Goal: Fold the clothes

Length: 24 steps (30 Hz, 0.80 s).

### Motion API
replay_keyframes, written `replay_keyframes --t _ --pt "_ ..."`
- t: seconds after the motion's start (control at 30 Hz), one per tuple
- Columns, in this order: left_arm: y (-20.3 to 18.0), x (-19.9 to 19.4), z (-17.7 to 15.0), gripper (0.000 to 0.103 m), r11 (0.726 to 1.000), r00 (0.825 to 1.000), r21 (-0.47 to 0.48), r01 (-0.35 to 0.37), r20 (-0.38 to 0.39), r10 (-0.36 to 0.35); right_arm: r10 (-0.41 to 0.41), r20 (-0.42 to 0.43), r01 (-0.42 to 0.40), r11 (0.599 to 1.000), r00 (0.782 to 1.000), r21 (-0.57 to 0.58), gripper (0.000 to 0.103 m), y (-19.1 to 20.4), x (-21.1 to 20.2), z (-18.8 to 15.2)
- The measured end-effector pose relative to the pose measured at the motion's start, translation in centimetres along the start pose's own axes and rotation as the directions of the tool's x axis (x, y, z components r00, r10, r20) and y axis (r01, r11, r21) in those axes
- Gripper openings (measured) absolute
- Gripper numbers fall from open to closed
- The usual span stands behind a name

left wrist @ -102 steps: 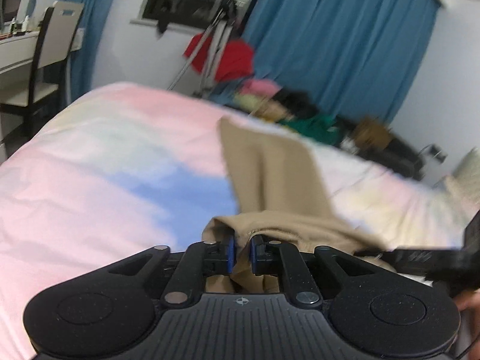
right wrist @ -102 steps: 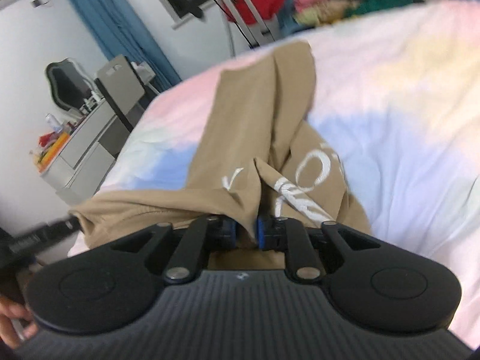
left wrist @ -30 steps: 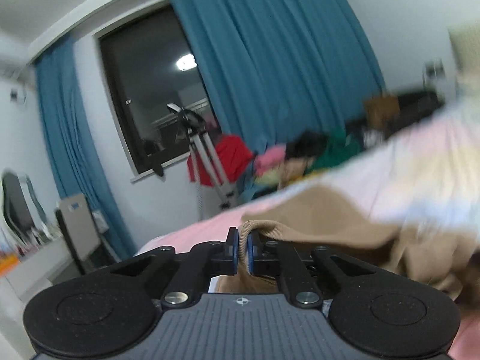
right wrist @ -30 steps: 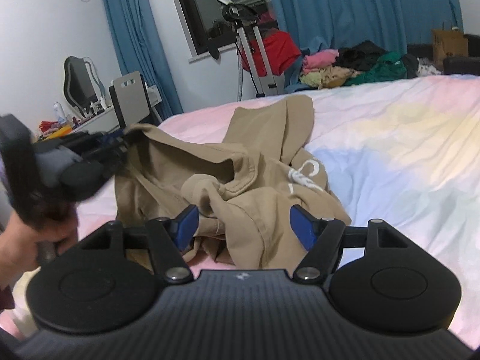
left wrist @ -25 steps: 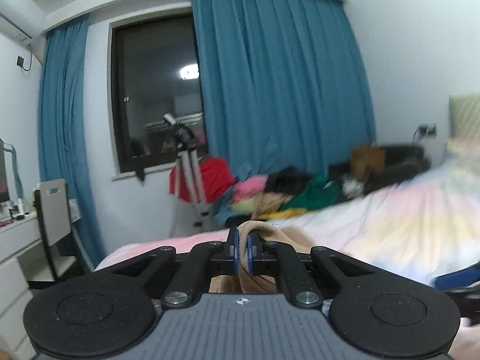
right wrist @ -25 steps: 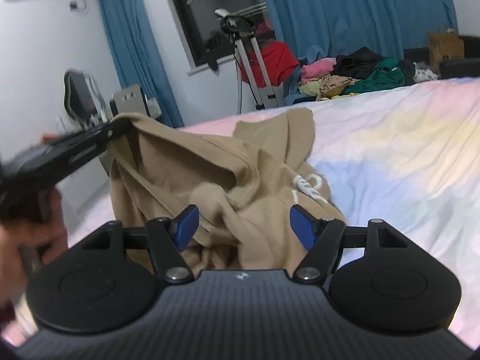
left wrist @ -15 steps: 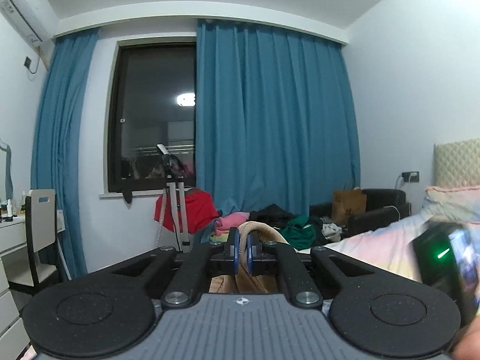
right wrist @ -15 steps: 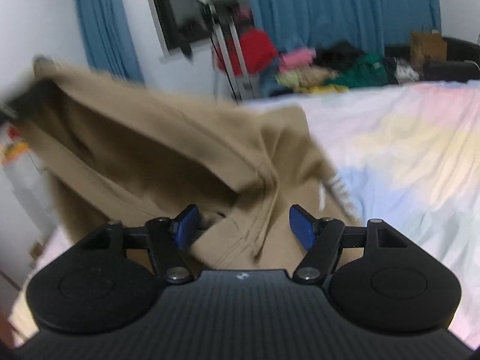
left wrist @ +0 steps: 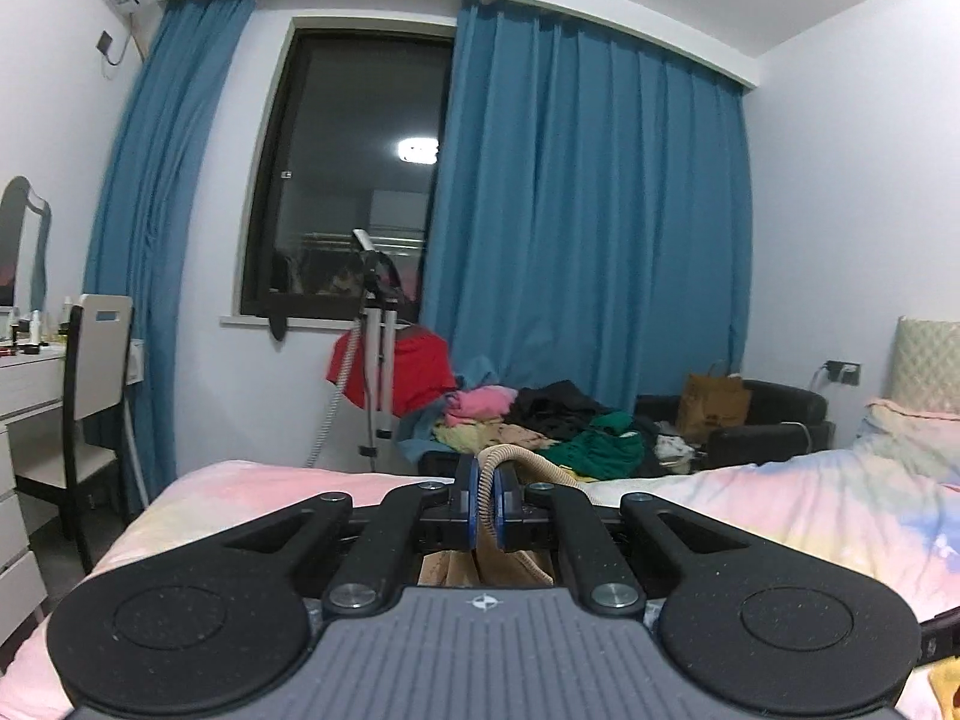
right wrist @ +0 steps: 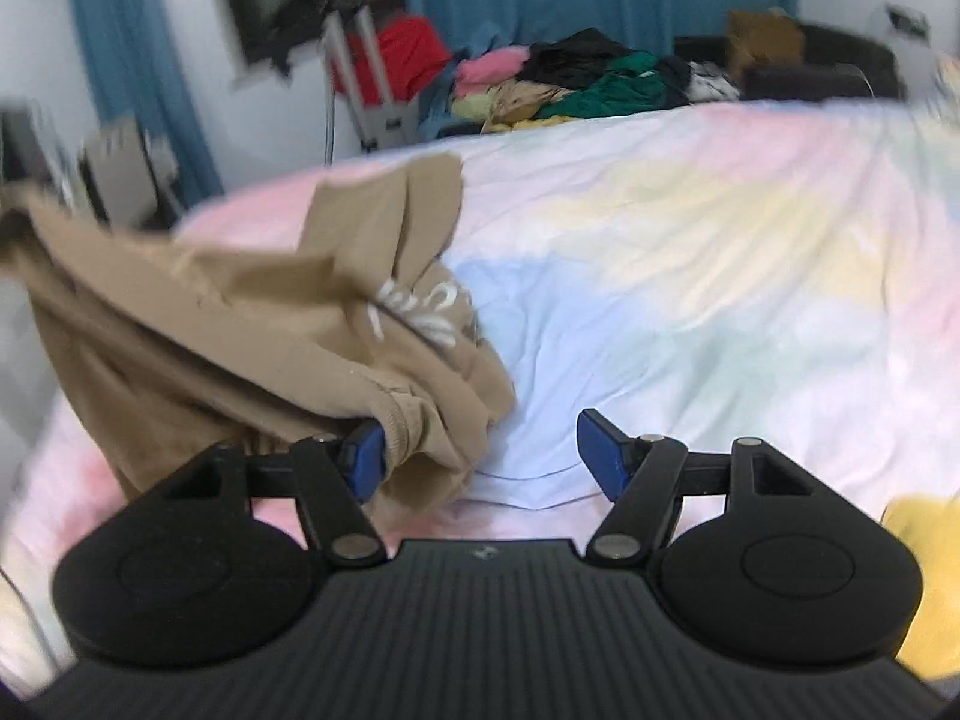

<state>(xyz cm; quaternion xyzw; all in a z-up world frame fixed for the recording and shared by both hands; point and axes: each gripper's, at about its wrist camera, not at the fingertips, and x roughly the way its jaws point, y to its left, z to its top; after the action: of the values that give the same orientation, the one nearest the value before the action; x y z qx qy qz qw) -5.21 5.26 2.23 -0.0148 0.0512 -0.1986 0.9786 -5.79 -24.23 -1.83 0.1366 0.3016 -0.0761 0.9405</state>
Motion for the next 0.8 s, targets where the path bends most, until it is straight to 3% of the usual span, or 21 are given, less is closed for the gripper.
replay_keyframes --t 0.1,0.2,0.3,0.53,0.8 --pt "-0.2 -0.1 0.1 0.006 1.0 1.0 -0.001 0.016 -0.003 -0.016 0.012 0.068 -0.019 0.995 0.998 0.094 0.069 -1.7 -1.0 -0.4" --pt "-0.2 -0.4 0.2 0.006 0.999 0.999 -0.02 0.033 -0.013 -0.033 0.066 0.167 -0.093 0.983 0.984 0.159 0.069 -2.1 -1.3 -0.8" --pt "0.6 0.0 0.1 0.006 0.996 0.998 -0.073 0.041 -0.038 -0.044 0.075 0.174 -0.101 0.984 0.982 0.146 0.066 -1.4 -0.8 -0.4" --pt "2.1 1.5 0.0 0.006 0.993 0.996 -0.12 0.018 -0.087 -0.028 0.11 0.072 -0.106 0.993 0.991 -0.049 0.065 2.4 1.0 -1.4" --pt "3.2 2.3 -0.2 0.006 0.99 0.994 -0.14 -0.02 -0.106 0.005 0.094 0.054 -0.072 0.948 0.994 -0.309 0.065 5.4 1.0 -3.5"
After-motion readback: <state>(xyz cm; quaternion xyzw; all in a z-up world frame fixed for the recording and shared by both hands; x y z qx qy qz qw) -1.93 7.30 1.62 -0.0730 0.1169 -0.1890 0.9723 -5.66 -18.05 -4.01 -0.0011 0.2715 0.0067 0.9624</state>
